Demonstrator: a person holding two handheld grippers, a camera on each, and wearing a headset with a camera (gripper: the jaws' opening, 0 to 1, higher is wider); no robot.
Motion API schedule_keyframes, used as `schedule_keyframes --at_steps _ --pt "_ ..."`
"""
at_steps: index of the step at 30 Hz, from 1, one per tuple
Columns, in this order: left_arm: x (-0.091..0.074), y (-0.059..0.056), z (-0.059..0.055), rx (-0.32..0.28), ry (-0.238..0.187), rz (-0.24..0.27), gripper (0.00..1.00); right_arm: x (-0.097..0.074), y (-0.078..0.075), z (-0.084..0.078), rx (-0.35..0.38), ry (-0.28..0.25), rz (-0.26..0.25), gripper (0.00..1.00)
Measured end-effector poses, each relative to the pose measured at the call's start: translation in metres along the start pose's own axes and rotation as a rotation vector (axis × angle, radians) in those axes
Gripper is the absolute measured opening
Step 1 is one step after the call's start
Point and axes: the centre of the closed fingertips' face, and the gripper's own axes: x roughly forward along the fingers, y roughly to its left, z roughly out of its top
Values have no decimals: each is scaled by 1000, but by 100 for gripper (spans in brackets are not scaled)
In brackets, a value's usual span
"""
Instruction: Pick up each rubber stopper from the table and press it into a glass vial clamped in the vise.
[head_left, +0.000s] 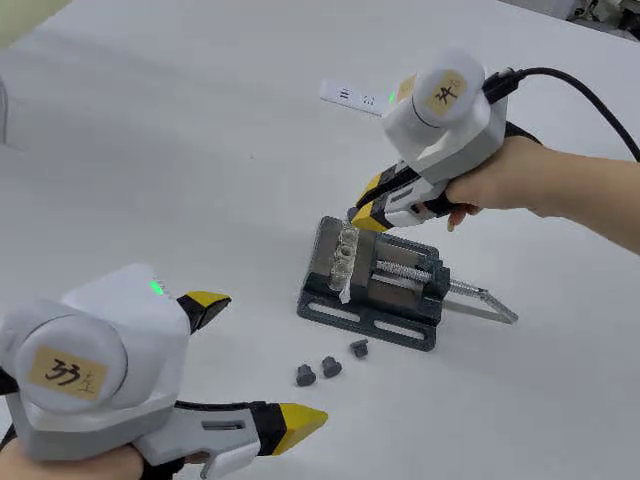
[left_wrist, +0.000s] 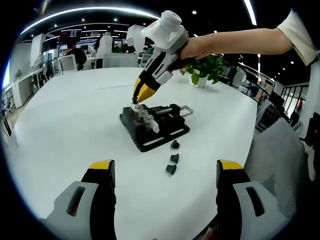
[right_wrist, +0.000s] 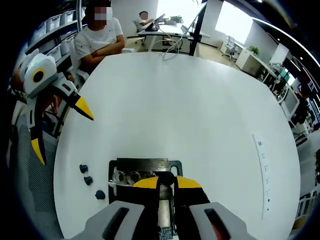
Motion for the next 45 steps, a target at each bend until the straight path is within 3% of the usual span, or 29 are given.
schedule_keyframes --at_steps 11,16,22,26,37,45 --pt "0 1 -1 0 4 -1 81 1 0 0 -22 11 8 7" --pt "0 1 0 1 2 -2 81 -2 0 -4 -42 26 8 15" --pt "0 4 -1 0 4 -1 81 -12 0 6 -58 12 26 6" --pt "0 4 -1 0 3 -1 81 -16 -1 12 -88 23 45 5" --pt "1 4 -1 -9 2 -2 81 -6 -2 4 -99 88 96 0" --pt "2 5 -6 -14 12 -6 81 -4 2 4 -95 86 110 0"
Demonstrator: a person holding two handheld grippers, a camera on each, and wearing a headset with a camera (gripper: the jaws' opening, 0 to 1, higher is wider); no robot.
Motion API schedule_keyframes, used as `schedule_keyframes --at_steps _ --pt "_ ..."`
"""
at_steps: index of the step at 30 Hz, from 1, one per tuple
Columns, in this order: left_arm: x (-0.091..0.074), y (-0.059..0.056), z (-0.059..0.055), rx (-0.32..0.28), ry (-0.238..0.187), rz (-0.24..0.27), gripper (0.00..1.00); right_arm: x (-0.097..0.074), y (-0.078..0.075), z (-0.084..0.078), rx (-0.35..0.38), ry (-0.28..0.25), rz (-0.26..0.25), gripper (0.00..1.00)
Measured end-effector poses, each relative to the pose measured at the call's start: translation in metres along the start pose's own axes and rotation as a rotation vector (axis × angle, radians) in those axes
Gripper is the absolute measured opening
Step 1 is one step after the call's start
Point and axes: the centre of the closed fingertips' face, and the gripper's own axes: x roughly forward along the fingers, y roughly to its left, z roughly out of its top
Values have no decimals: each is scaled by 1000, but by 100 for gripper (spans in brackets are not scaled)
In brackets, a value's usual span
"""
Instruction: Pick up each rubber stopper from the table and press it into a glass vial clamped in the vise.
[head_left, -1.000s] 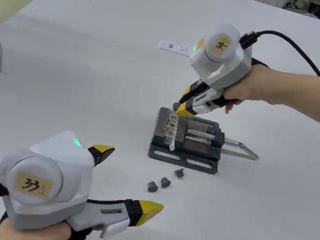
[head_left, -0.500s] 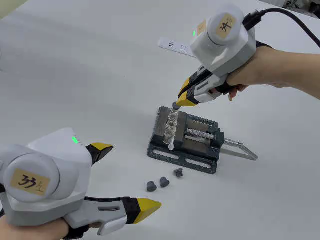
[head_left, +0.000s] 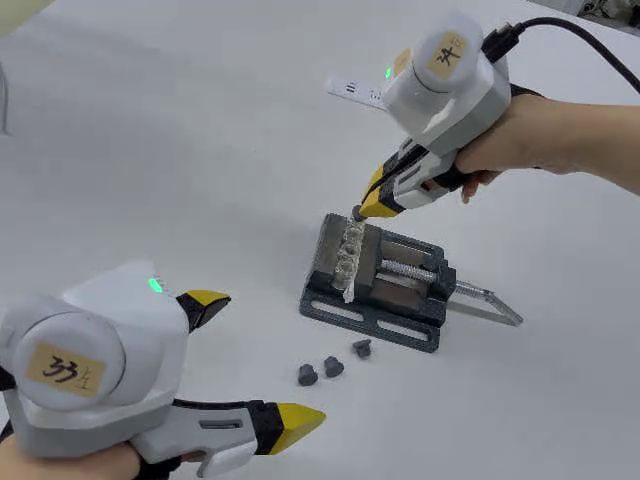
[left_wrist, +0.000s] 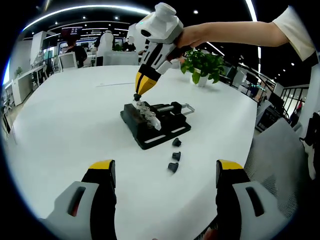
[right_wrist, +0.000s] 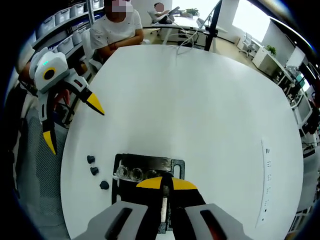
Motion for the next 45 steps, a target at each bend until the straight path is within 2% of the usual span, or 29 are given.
schedule_keyframes --at_steps 10,13,15,16,20,21,23,24,26,30,37,38,42,45 --pt "2 -1 1 -1 1 -7 81 2 -3 0 2 21 5 0" --pt "3 -1 0 -4 3 -8 81 2 -2 -2 -54 38 16 0" --pt "3 -1 0 -6 4 -8 81 3 -4 -1 -28 43 21 0" --pt "3 -1 -1 -8 4 -8 81 3 -4 -2 -57 50 29 0" --pt "5 -1 -2 -17 7 -9 81 2 -1 -3 -68 66 34 0" --pt "6 -1 -2 -18 8 -10 81 2 0 -4 -109 86 37 0" --pt "8 -1 -3 -20 11 -12 81 3 1 -3 -101 96 34 0" --pt "8 -1 -3 -21 12 -13 81 3 1 -3 -130 106 36 0" --pt "10 -1 -3 -25 12 -16 81 3 0 -4 -98 98 42 0" --pt "11 -1 -1 -27 9 -18 81 2 4 -4 -94 89 55 0" --pt "11 1 -2 -31 15 -16 81 3 5 -3 -112 116 71 0" --pt "11 1 -3 -33 15 -15 81 2 6 -3 -89 118 70 0" --pt "13 2 -4 -39 20 -16 81 2 7 -4 -106 121 59 0" --pt "15 0 -4 -42 19 -23 81 3 6 -3 -88 137 60 0"
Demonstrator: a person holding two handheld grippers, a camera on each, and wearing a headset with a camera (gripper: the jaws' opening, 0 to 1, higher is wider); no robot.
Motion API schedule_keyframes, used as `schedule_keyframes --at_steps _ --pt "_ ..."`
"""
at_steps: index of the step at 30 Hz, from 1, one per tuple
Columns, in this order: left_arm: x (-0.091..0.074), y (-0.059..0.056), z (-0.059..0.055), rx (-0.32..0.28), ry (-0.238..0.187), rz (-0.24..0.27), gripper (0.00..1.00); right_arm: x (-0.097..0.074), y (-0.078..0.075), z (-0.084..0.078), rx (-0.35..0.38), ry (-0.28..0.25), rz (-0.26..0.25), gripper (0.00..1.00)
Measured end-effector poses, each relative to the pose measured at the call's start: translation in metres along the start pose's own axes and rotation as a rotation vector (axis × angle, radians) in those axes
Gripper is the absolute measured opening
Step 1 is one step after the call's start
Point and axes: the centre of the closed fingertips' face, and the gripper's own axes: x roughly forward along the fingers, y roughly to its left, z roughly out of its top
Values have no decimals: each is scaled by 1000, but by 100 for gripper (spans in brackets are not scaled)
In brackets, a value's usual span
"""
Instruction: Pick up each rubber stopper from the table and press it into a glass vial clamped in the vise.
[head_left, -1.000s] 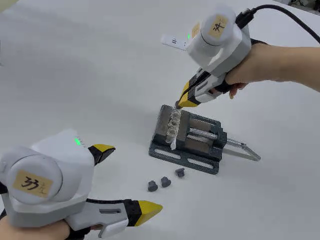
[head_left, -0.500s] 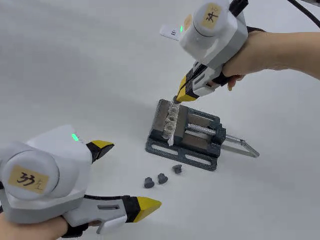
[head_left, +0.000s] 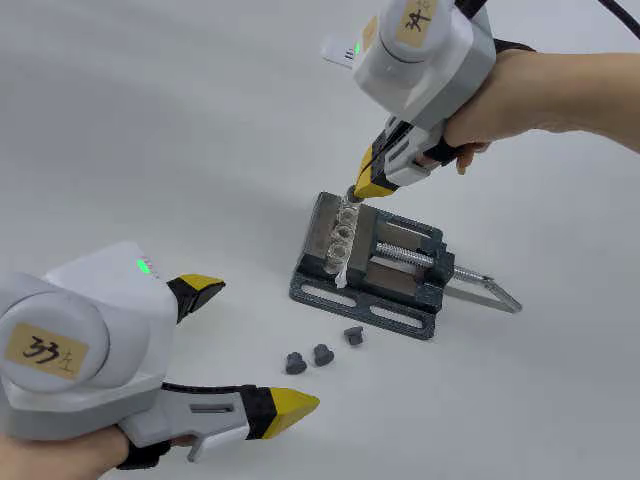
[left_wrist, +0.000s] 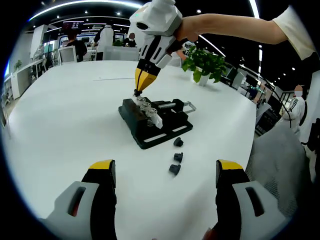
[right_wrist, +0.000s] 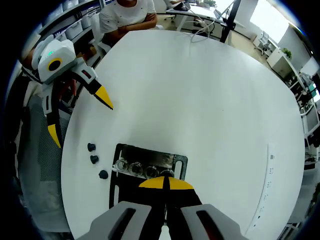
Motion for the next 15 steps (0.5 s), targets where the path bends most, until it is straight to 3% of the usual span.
schedule_keyframes --at_steps 3,9,11,15 --pt "2 -2 1 1 0 -5 80 2 -3 0 1 18 1 0" --pt "3 -2 0 -8 -2 -7 80 3 -9 -1 75 24 35 0" --pt "4 -3 0 -10 0 -8 80 3 -5 -1 66 40 40 0" --pt "4 -1 1 -12 -3 -6 80 2 -4 -1 118 79 55 0"
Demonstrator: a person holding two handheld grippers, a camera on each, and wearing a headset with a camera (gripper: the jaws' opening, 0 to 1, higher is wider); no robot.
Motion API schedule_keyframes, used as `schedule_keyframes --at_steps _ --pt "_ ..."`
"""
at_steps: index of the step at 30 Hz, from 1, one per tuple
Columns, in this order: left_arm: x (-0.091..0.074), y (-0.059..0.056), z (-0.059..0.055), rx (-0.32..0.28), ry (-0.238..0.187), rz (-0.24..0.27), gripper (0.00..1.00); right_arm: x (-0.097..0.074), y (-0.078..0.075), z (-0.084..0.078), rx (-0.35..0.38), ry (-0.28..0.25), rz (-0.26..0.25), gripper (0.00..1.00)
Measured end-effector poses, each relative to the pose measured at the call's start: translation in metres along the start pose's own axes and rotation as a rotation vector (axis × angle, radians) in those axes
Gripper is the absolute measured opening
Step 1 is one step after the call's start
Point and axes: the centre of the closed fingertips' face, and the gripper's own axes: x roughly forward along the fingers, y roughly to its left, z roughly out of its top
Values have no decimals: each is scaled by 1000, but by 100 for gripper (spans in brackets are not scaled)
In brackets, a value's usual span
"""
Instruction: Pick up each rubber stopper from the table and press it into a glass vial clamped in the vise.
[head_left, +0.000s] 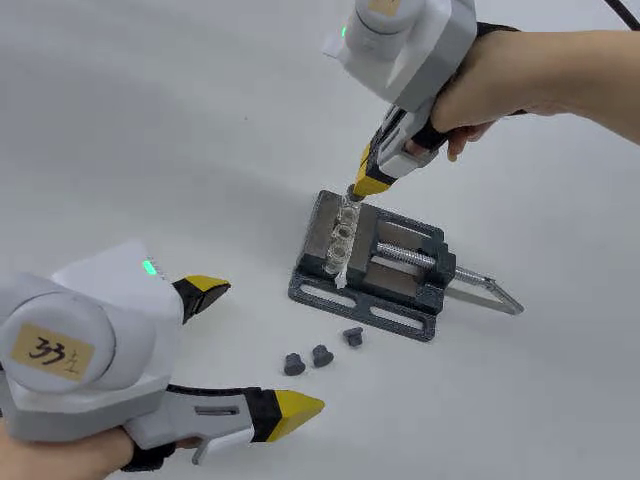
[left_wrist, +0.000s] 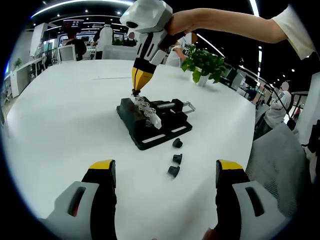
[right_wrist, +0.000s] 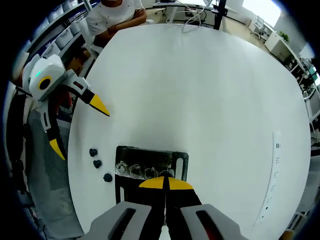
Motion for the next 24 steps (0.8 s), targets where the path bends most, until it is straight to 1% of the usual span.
schedule_keyframes --at_steps 1,2,3,4,5,6,7,9,10,11,12,13,16,17,19,20,23,24 --pt "0 0 0 0 0 1 80 0 1 0 -8 3 -1 0" --pt "0 1 0 0 -1 3 80 0 1 0 -2 5 2 0" --pt "0 1 0 -3 -1 3 80 -1 2 -1 45 9 6 0" --pt "1 1 1 -3 -2 4 80 -1 2 -1 35 1 4 0" --pt "1 1 1 -1 -2 4 80 -2 4 -2 67 -1 8 0" --pt "1 1 1 -1 -2 5 80 -3 4 -2 52 -3 8 0" --pt "1 1 1 -3 -2 4 80 -2 3 -2 75 -8 11 0" --pt "1 0 1 -1 -1 3 80 -1 2 -2 53 1 5 0" --pt "1 -1 1 1 -2 1 80 -1 0 -2 17 18 -12 0" --pt "1 -1 2 1 -3 2 80 0 0 -1 -36 28 -29 0" --pt "1 -2 2 1 -4 1 80 1 2 -1 0 26 -26 0" --pt "1 -3 3 3 -6 1 80 2 0 -1 -26 34 -31 0" --pt "1 -4 4 8 -9 1 80 2 -3 -1 -13 40 -26 0" --pt "0 -4 5 8 -10 0 80 3 -3 -1 13 48 -20 0" --pt "-1 -4 4 7 -10 0 80 3 -4 0 3 61 -12 0" --pt "-2 -5 5 10 -12 2 80 3 -5 0 9 70 -7 0" --pt "-5 -7 7 11 -17 6 80 1 2 -4 43 80 -1 0" --pt "-6 -8 8 12 -18 9 80 1 4 -4 35 79 -3 0"
